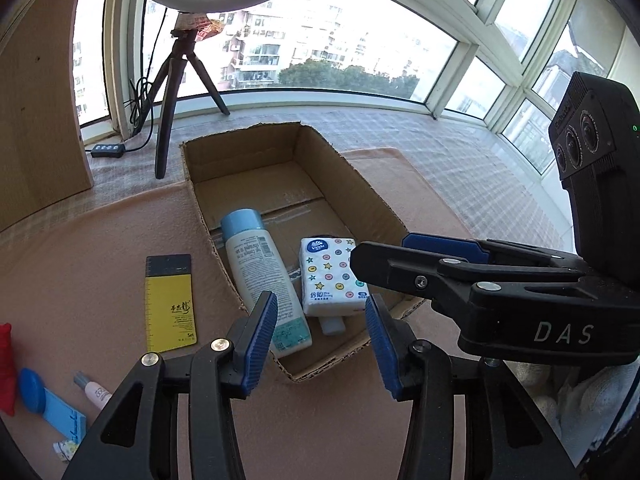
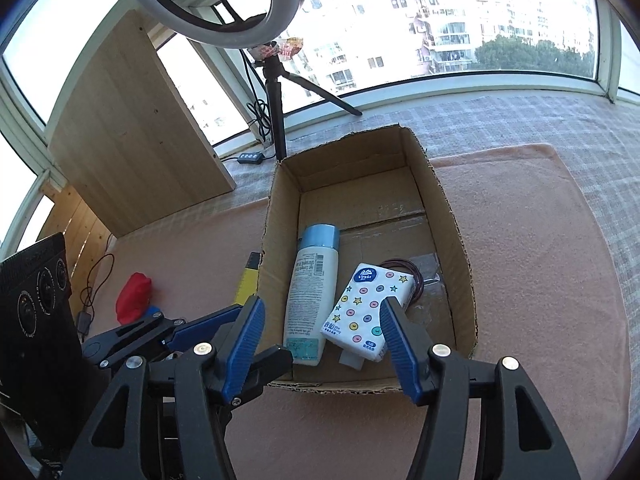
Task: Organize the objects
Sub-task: 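Lower the tissue pack into the box and open the right gripper, then move the left gripper to the patterned white lighter and close on it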
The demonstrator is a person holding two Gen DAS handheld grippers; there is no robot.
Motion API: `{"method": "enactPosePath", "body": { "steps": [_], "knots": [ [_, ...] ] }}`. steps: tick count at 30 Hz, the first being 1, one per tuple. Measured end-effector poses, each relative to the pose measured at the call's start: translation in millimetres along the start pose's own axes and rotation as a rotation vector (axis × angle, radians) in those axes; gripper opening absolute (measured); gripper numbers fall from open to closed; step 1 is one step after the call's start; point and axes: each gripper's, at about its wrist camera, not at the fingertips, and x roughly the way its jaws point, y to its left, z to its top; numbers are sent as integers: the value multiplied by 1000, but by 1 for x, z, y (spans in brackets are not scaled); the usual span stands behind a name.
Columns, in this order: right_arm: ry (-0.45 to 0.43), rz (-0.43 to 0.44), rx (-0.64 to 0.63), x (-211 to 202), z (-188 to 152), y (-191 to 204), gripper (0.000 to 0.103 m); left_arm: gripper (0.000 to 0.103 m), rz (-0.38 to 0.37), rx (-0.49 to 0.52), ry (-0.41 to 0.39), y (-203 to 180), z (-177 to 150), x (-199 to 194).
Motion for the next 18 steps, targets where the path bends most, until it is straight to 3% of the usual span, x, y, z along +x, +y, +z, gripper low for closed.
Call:
{"method": "enactPosePath", "body": {
  "steps": [18],
  "knots": [
    [44, 50, 20, -5, -69, 46, 56, 49, 81, -100, 13, 90, -69, -74]
  ]
}}
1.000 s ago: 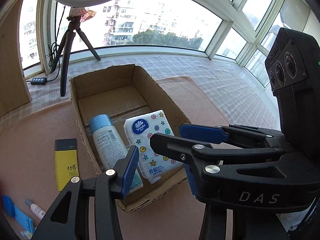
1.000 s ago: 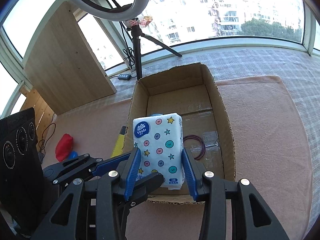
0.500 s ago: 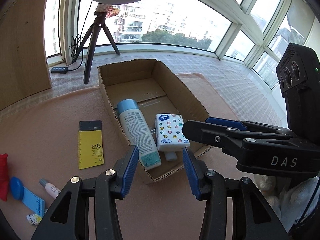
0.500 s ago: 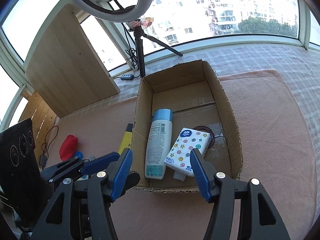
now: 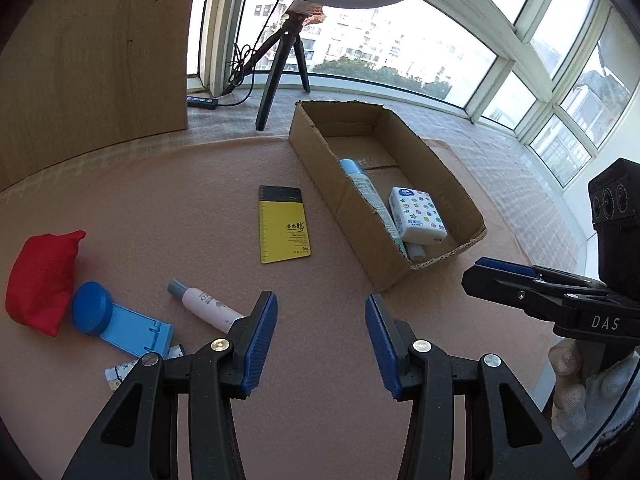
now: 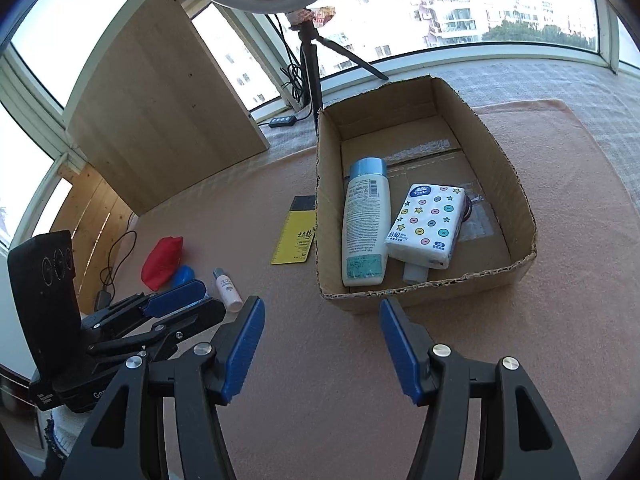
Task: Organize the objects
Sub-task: 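Move the left gripper to the patterned white lighter and close on it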
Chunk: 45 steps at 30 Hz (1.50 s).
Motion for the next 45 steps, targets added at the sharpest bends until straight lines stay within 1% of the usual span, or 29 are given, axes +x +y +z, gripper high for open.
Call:
{"method": "enactPosePath", "body": {
  "steps": [9, 15, 21, 25, 27, 28, 33, 45],
  "knots": [
    [20, 10, -10, 3, -29, 29, 56, 49, 60, -104, 19, 79, -19, -24],
    [33, 9, 8, 5, -40, 35, 56, 49, 70, -191, 37, 125, -30, -29],
    [31, 4, 15, 4, -44, 36, 56, 48, 73, -248, 50, 156, -40, -26],
    [32, 6, 31, 4, -47, 34, 56, 48, 67, -275, 55, 169, -45, -22],
    [37, 6, 34, 5, -48, 33, 56, 43, 64, -285, 60, 173, -47, -18],
    [40, 4, 34, 6, -48, 33, 56, 42, 60, -288, 61, 174, -47, -16],
    [48, 2, 31, 7, -49, 34, 56, 42, 40, -294, 71, 177, -48, -8],
    [64, -2, 20, 11, -49, 35, 56, 42, 16, -279, 86, 169, -48, 5]
  ]
}}
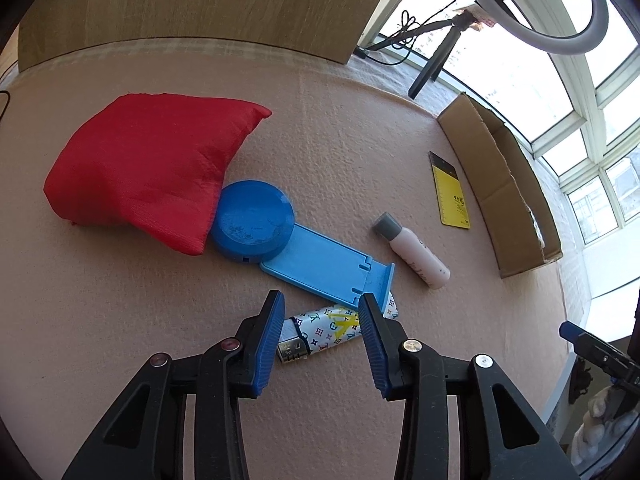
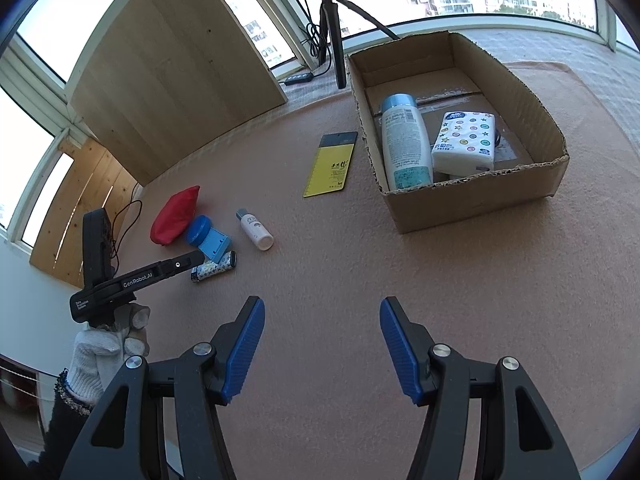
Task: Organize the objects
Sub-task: 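Move the left gripper to the patterned white lighter and close on it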
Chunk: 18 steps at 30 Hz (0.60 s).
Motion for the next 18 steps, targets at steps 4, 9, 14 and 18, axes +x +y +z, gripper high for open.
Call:
{"method": "enactPosePath", "body": {
  "steps": [4, 9, 14, 18],
  "knots": [
    [3, 2, -8, 1, 0, 2, 56, 42, -9, 19, 10, -6, -2, 3],
    [13, 4, -9, 3, 0, 2, 56, 42, -14, 41, 27, -13, -5, 9],
    [21, 5, -12, 6, -1, 4, 56, 42, -6, 112, 40, -32, -8, 15],
    [23, 6, -12, 7, -2, 4, 56, 38, 16, 183, 59, -52, -13, 23]
  ]
}}
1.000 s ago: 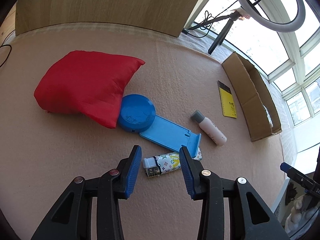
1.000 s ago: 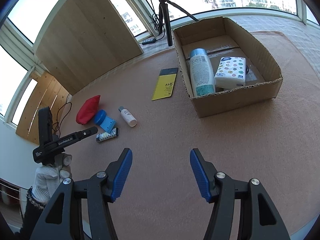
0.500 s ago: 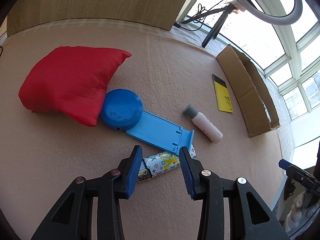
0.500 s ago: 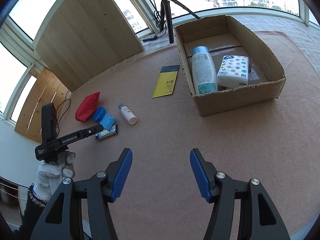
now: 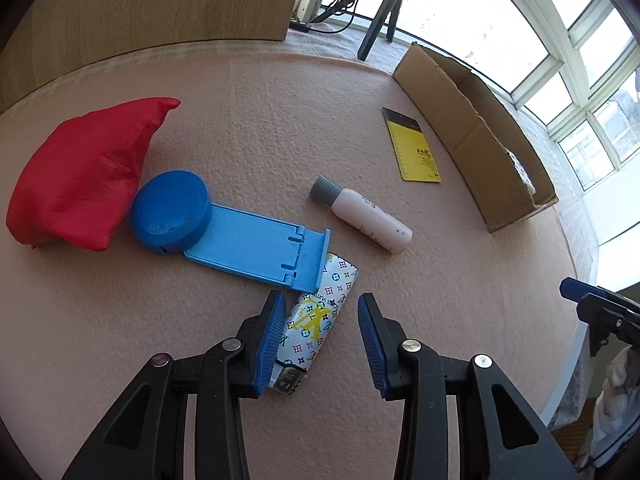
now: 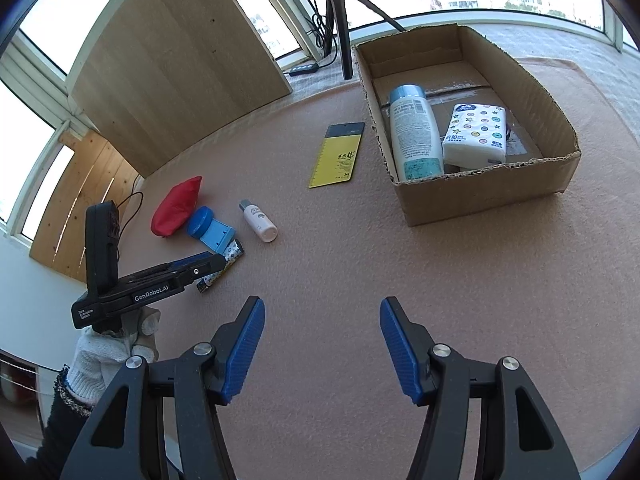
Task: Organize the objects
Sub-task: 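Move the left gripper to the patterned white lighter and close on it, then hold the lighter with the left gripper while the right gripper grasps the small white bottle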
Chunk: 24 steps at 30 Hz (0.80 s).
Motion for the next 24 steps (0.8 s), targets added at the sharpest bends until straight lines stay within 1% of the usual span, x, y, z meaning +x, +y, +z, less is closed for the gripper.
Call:
{"method": "enactPosePath", "body": {
  "steps": [3, 6, 11, 17, 20, 24],
  "knots": [
    [1, -2, -2, 0, -1, 1, 56, 32, 7, 38, 10, -13, -3, 5],
    [2, -2, -3, 0, -1, 1, 56, 31, 13, 69, 10, -25, -6, 9],
    [8, 0, 0, 2, 0, -1, 56, 31, -22, 87, 21, -38, -14, 10],
    [22, -13, -35, 9, 5, 2, 56, 31, -1, 71, 16, -41, -22, 5],
    [23, -32, -62, 14, 13, 5, 56, 31, 6, 59, 12, -39, -28, 2],
    [46, -27, -102, 27, 29, 12, 56, 32, 5, 47, 9, -37, -33, -1]
  ]
}}
